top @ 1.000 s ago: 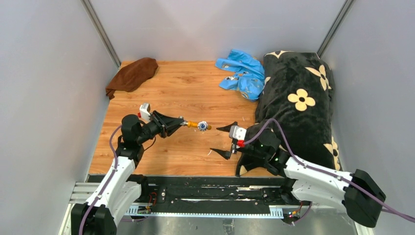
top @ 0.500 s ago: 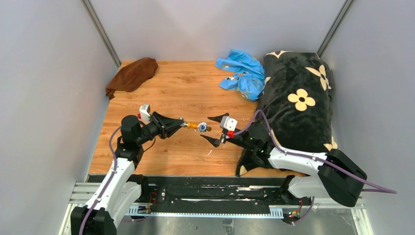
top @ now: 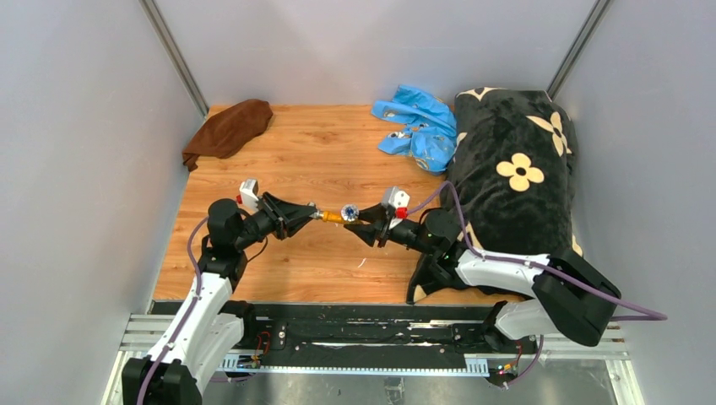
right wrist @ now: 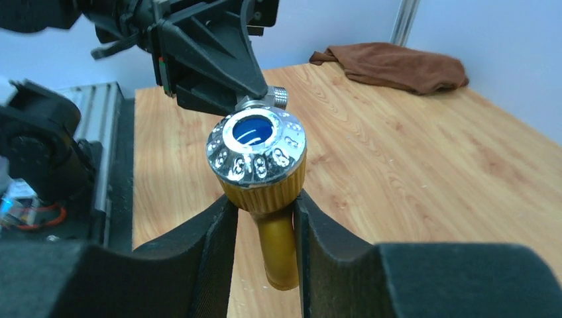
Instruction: Install the water faucets
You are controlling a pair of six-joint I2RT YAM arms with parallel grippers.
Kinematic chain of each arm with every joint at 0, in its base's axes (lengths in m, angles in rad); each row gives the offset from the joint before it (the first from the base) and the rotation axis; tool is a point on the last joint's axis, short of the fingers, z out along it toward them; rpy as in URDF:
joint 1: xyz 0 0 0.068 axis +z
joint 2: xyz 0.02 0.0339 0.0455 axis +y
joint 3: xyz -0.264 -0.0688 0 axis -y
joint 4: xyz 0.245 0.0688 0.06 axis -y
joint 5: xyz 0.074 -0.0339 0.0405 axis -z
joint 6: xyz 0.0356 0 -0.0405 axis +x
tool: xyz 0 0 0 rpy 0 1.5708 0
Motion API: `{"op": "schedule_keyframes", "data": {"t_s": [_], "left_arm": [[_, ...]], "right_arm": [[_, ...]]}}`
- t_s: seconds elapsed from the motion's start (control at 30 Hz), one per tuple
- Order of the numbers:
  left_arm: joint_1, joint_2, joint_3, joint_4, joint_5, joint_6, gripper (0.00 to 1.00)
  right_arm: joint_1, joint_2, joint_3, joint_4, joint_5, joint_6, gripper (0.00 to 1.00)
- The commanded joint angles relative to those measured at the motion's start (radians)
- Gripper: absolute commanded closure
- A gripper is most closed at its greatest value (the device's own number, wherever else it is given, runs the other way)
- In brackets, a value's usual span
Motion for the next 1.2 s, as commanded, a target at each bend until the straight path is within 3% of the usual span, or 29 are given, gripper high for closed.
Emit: {"op": "schedule_keyframes", "data": {"t_s": [0.0, 0.1, 0.17, 0.27, 0.37, 0.47, 0.57, 0.73, 0.8, 0.87, 0.97, 1.03, 1.17], "left_arm": [[0.004, -0.019, 0.010, 0.130, -0.005, 0.042, 1.00], [0.002, -0.036, 0.006, 0.161, -0.035, 0.080, 1.00], [-0.014, -0.039, 0.001, 0.222, -0.035, 0.097, 1.00], [-0.092, -0.039, 0.016, 0.248, -0.065, 0.153, 1.00], [-0.174, -0.034, 0.010, 0.317, -0.121, 0.174, 1.00], [-0.205, -0.017, -0.004, 0.412, -0.156, 0.161, 1.00], [-0.216, 0.014, -0.016, 0.486, -0.164, 0.130, 1.00], [-0.236, 0.041, -0.018, 0.515, -0.191, 0.101, 1.00], [-0.237, 0.044, -0.026, 0.517, -0.206, 0.081, 1.00], [-0.238, 0.046, -0.033, 0.517, -0.216, 0.065, 1.00], [-0.238, 0.043, -0.041, 0.517, -0.234, 0.043, 1.00], [-0.238, 0.038, -0.049, 0.517, -0.246, 0.030, 1.00], [-0.239, 0.046, -0.073, 0.517, -0.268, 0.000, 1.00]], "right_arm": [[-0.040, 0.037, 0.009, 0.154, -0.041, 0.370, 0.82], [-0.099, 0.075, 0.028, 0.166, -0.065, 0.713, 0.99], [-0.141, 0.104, 0.050, 0.142, -0.129, 0.945, 0.99], [-0.171, 0.141, 0.026, 0.269, -0.207, 1.203, 0.99], [-0.193, 0.147, -0.018, 0.340, -0.242, 1.369, 0.99], [-0.215, 0.115, -0.083, 0.368, -0.228, 1.429, 0.99], [-0.224, 0.046, -0.106, 0.265, -0.219, 1.390, 0.95], [-0.225, -0.148, -0.064, -0.128, -0.182, 1.164, 0.53], [-0.224, -0.242, -0.038, -0.312, -0.138, 1.041, 0.47], [-0.223, -0.329, -0.004, -0.535, -0.082, 0.908, 0.43], [-0.220, -0.439, 0.017, -0.681, -0.017, 0.726, 0.43], [-0.214, -0.516, 0.004, -0.717, 0.056, 0.661, 0.45], [-0.123, -0.656, -0.069, -0.638, 0.222, 0.438, 0.45]]}}
